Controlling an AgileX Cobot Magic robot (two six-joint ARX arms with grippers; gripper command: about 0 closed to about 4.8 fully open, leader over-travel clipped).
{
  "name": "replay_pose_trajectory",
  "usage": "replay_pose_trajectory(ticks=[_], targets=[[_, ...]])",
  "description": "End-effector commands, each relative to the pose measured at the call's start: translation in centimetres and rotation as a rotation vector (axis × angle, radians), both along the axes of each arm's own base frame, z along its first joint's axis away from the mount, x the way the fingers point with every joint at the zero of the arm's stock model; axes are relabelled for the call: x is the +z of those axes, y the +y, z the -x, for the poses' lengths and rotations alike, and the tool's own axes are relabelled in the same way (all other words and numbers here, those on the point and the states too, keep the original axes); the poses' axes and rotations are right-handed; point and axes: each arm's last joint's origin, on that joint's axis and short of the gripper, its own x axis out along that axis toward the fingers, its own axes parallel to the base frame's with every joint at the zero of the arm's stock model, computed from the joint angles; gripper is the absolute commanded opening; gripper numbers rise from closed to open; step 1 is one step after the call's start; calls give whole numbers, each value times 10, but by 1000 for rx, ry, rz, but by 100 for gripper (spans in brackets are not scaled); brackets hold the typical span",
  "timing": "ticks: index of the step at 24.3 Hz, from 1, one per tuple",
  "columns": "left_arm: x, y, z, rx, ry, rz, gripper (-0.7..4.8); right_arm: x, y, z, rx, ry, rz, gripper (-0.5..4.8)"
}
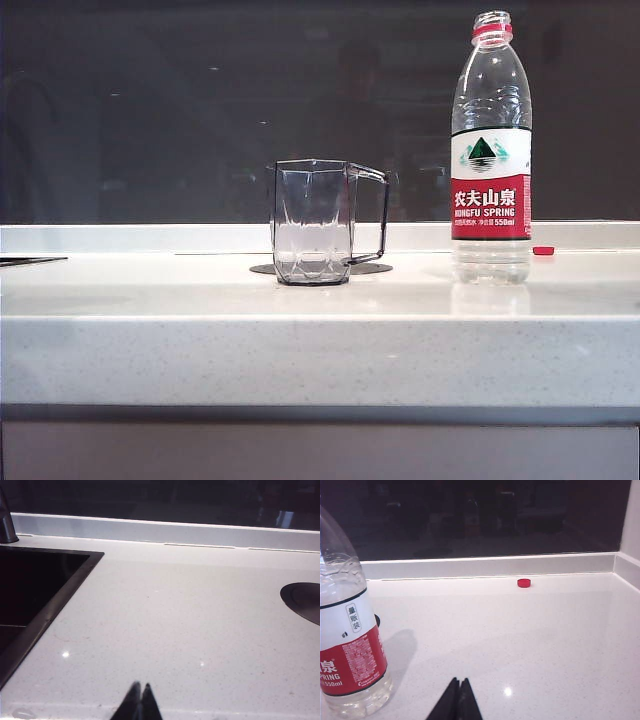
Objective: Pick up the mineral water bottle on the table and pour water into the mug until it's half full.
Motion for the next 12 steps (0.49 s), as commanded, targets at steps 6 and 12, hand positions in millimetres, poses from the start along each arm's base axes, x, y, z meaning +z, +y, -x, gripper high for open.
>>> replay_pose_trajectory(ticks=[6, 12], targets=[[2, 0, 0, -4, -9, -1, -4, 1, 0, 0, -1, -16, -1, -8], [1, -3, 0, -28, -8, -1, -4, 1, 0, 0, 4, -16, -26, -8]])
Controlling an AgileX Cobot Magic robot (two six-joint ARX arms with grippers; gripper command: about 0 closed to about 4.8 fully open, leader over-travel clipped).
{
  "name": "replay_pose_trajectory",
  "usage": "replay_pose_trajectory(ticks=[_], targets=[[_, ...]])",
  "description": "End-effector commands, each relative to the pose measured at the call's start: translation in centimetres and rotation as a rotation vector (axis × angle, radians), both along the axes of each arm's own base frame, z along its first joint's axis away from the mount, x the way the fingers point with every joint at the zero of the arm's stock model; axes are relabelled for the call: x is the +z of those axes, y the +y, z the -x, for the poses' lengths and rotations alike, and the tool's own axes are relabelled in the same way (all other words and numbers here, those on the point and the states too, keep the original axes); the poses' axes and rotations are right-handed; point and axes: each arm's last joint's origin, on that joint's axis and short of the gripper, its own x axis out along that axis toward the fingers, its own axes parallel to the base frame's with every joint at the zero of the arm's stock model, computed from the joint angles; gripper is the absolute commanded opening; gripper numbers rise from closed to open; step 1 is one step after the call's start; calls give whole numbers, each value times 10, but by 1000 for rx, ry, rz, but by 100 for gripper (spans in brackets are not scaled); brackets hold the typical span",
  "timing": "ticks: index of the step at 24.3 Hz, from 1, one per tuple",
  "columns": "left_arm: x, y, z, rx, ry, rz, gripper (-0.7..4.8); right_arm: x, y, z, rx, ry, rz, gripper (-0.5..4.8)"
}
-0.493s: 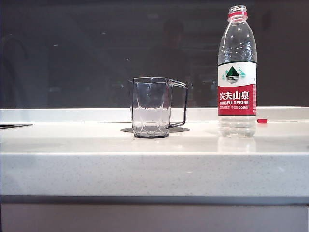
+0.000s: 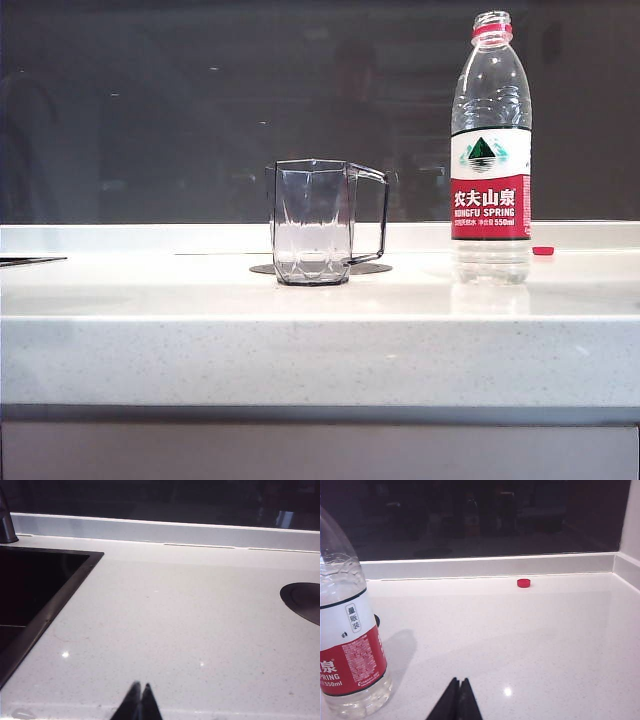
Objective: Pick up the mineral water bottle on the table and pour water into the mug until it's half full.
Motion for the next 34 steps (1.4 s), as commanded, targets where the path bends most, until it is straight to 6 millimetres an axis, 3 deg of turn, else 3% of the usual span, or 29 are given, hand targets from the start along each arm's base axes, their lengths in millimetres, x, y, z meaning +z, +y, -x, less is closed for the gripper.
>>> replay_pose_trajectory(ticks=[1, 4, 6, 10, 15, 16, 19, 21, 23, 28, 34], targets=[[1, -5, 0, -52, -8, -1, -4, 1, 0, 0, 15, -15, -74, -8], [2, -19, 3, -196, -9, -1, -4, 1, 2, 0, 103, 1, -340, -8], [2, -36, 9, -384, -9, 0, -4, 1, 7, 1, 279, 44, -450, -5], [2, -53, 18, -586, -9, 1, -4, 2, 13, 3, 471, 88, -404, -6], [1, -62, 26, -710, -9, 2, -4, 7, 21, 8, 480, 197, -342, -2], [1, -63, 27, -726, -8, 2, -4, 8, 23, 9, 480, 210, -306, 40], [2, -66, 29, -762, -9, 2, -4, 10, 28, 10, 487, 190, -259, 255], [1, -67, 30, -778, -9, 2, -4, 12, 31, 10, 471, 162, -231, 348], [1, -68, 31, -786, -9, 2, -4, 15, 37, 9, 411, 99, -104, 479], [1, -68, 31, -786, -9, 2, -4, 17, 45, 5, 312, 24, 7, 479], [1, -68, 31, -788, -9, 2, -4, 2, 55, -12, 276, 40, 13, 479]])
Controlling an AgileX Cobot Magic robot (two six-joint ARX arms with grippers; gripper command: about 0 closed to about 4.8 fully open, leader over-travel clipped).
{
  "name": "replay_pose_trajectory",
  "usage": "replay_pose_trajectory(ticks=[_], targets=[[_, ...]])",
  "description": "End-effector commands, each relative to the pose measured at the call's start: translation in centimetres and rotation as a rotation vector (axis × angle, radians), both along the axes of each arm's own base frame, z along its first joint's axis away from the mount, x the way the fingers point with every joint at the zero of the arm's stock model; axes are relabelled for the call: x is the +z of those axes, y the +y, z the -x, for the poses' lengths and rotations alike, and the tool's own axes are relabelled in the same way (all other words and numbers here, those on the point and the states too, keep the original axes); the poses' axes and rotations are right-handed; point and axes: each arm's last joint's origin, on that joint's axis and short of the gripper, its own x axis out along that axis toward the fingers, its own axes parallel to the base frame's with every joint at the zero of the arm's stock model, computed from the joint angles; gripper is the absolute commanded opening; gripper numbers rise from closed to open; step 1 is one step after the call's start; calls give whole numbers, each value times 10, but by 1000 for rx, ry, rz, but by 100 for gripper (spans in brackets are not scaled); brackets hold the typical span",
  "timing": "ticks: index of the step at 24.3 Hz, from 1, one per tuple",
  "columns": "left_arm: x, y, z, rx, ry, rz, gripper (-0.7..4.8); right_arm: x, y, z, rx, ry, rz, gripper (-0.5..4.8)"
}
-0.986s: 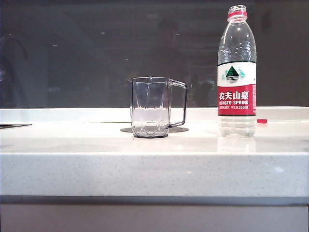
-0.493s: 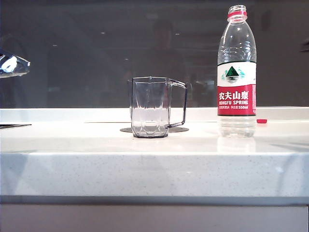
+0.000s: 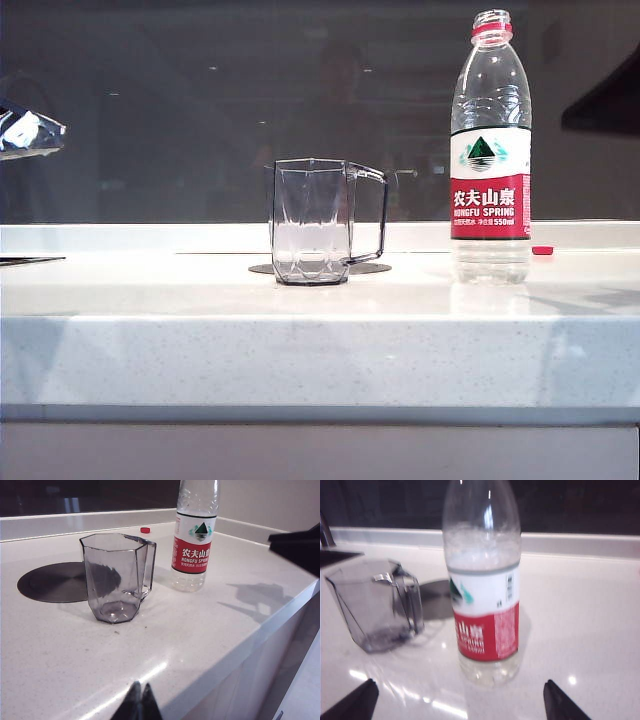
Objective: Pick up the mineral water bottle on the table and pour water into the mug until it's half full.
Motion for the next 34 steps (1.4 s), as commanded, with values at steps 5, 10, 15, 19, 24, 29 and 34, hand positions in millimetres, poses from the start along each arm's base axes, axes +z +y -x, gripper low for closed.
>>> replay_pose_trajectory(ticks=[5, 10, 15, 19, 24, 29, 34], targets=[[1, 0, 0, -4, -7, 5, -4, 2, 9, -20, -85, -53, -26, 479], [1, 0, 0, -4, -7, 5, -4, -6, 18, -35, -78, -35, -14, 479], [2, 0, 0, -4, -7, 5, -4, -12, 35, -67, -91, -68, -35, 479], [1, 0, 0, -3, -7, 5, -4, -19, 43, -81, -97, -70, -37, 479], [2, 0, 0, -4, -7, 5, -4, -22, 51, -97, -114, -53, -23, 479], [1, 0, 0, -3, -7, 5, -4, -18, 52, -114, -161, -70, -33, 479], [1, 0, 0, -3, -7, 5, -4, -17, 54, -124, -170, -68, -31, 479]])
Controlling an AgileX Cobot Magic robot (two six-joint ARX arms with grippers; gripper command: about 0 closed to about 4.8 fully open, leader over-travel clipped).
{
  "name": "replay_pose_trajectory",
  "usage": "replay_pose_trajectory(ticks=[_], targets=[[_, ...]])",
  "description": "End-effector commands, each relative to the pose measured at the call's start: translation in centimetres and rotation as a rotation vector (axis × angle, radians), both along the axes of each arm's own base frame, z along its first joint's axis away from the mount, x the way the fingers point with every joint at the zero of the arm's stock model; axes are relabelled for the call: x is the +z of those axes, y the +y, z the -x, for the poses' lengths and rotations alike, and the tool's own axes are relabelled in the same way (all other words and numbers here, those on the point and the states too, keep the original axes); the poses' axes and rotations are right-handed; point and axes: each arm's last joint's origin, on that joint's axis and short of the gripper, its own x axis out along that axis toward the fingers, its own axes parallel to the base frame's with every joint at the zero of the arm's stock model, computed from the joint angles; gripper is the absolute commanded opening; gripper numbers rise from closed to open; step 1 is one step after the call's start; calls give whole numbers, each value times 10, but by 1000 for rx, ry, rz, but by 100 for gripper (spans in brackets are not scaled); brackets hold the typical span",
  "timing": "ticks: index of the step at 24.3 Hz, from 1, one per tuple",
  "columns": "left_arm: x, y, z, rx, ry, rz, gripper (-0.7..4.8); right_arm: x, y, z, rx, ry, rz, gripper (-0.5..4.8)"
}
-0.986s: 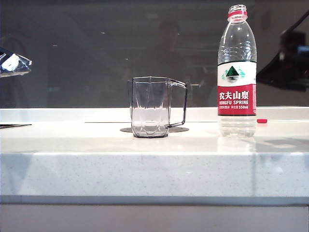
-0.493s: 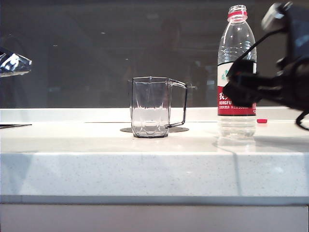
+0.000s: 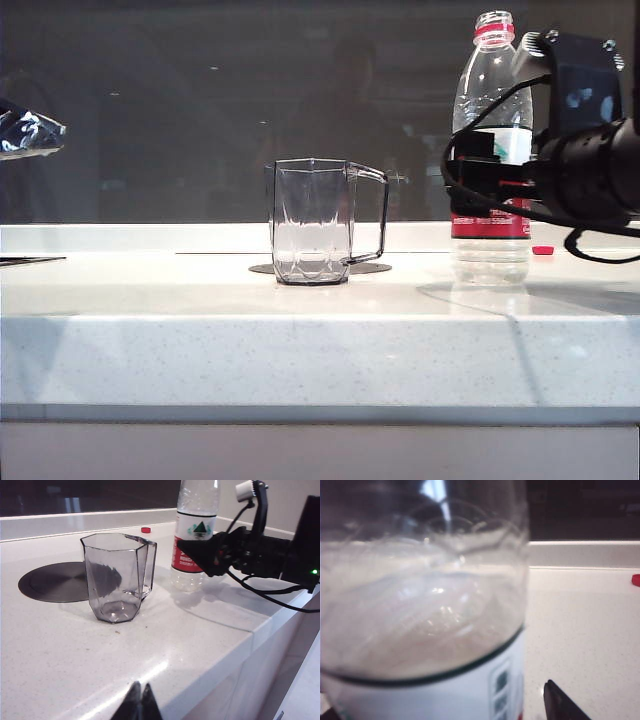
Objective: Pick up the mineral water bottle on the table and pour water into the mug until it's half full.
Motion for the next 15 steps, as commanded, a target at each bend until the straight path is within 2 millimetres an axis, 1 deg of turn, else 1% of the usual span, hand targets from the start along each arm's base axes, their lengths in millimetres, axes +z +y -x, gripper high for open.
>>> replay_pose_trajectory(ticks=[1, 5, 10, 12, 14, 15], targets=[[1, 0, 0, -6, -7, 5, -4, 3, 3, -6, 4, -23, -8, 479], [1, 0, 0, -6, -7, 5, -4, 1, 8, -15, 21, -19, -10, 479], [1, 0, 0, -6, -7, 5, -4, 2, 8, -16, 19, -26, -13, 479], [1, 0, 0, -6, -7, 5, -4, 2, 8, -16, 16, -24, -12, 447], [2, 0, 0, -6, -7, 5, -4, 2, 8, -16, 17, -24, -11, 392], [1, 0, 0, -6, -7, 5, -4, 2, 8, -16, 17, -24, -11, 373]])
